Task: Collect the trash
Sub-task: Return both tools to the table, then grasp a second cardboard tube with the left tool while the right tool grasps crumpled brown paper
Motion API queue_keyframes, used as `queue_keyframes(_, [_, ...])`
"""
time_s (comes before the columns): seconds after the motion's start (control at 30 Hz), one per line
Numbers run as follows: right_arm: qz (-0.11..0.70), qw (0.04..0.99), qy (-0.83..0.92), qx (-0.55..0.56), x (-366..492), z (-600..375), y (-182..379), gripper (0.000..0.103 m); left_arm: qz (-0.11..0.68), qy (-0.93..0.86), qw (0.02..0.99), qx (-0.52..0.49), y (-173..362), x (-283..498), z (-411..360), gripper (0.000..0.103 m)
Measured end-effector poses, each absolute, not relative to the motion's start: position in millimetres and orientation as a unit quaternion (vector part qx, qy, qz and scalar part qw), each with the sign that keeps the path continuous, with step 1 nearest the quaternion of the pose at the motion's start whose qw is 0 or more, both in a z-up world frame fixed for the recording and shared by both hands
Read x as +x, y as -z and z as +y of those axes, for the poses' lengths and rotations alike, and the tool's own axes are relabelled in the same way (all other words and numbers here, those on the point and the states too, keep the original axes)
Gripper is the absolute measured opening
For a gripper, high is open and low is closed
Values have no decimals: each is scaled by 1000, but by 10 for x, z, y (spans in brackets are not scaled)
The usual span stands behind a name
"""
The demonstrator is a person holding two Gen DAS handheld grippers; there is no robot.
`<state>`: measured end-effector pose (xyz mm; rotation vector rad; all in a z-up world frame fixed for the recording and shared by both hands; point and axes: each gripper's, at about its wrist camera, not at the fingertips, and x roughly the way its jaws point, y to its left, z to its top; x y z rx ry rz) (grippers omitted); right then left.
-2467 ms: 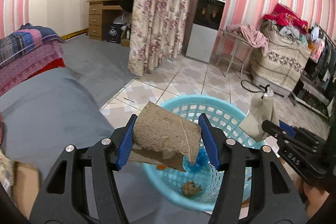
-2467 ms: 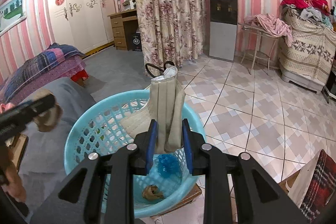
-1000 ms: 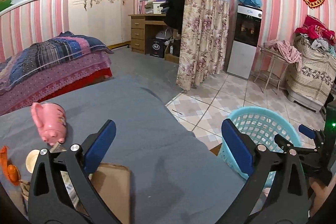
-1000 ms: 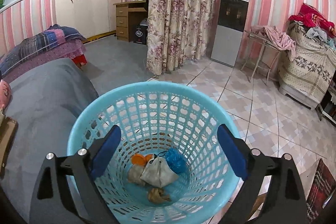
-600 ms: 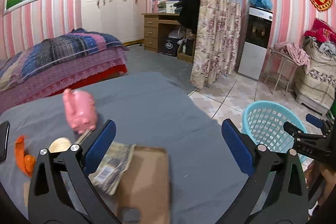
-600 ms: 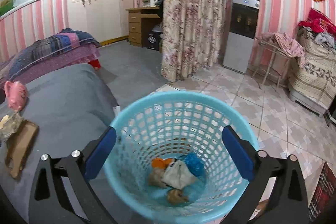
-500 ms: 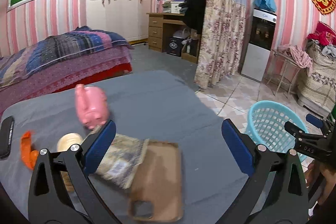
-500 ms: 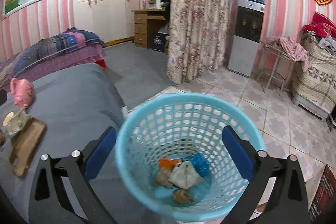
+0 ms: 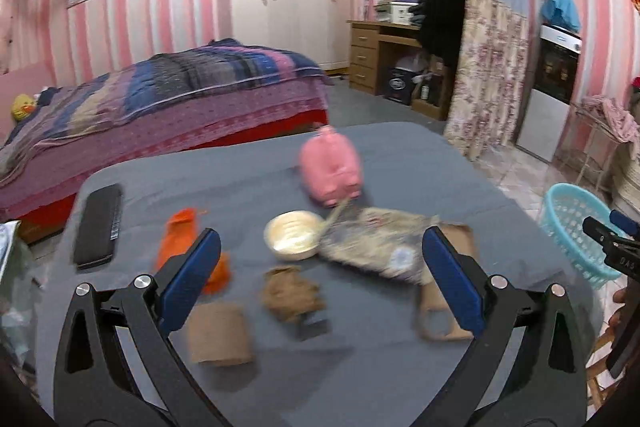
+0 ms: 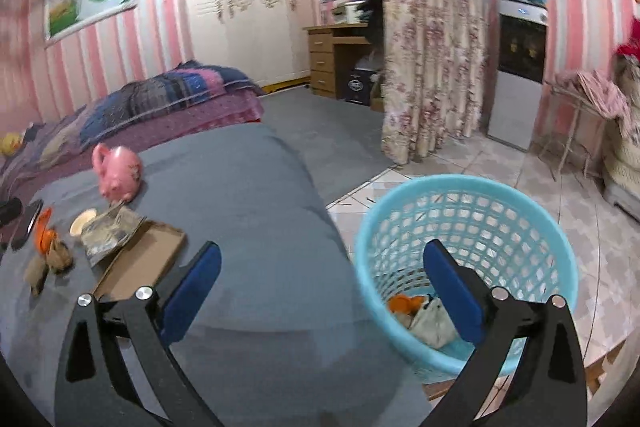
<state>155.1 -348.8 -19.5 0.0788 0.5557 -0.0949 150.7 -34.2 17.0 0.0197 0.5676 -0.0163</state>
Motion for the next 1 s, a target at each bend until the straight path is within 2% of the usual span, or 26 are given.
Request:
queue_keyframes(0.17, [267, 964, 11, 6, 1576, -3141, 251, 99, 300, -18, 954, -2, 5, 1370, 63, 97])
queue_keyframes(0.3, [311, 950, -7, -31, 1657, -2800, 406, 99, 325, -31, 945, -6, 219, 1285, 297, 97])
queue_keyframes(0.43, [315, 949, -28, -25, 1673, -2618, 434, 99, 358, -37, 933, -16, 443, 1252, 501, 97])
queue_keyframes(0.83, [336, 940, -25, -52, 1739, -2249, 500, 99, 399, -18, 916, -27, 718, 1589, 525, 97])
queue_keyframes(0.87, [338, 939, -27, -49, 1754, -2223, 500, 99, 405, -13, 914, -29, 745, 1633, 521, 95])
queue_keyframes(0.9, [340, 939, -30, -47, 1765, -2207, 501, 99, 411, -4, 911, -33, 773, 1662, 518, 87])
queue_keyframes(0.93, [342, 938, -35, -43, 1766, -2178, 502, 99, 421, 8, 906, -38, 807, 1691, 518, 74])
queue_keyframes(1.0, [345, 937, -39, -39, 1781, -2112, 505, 98, 430, 17, 902, -38, 846, 1708, 520, 64])
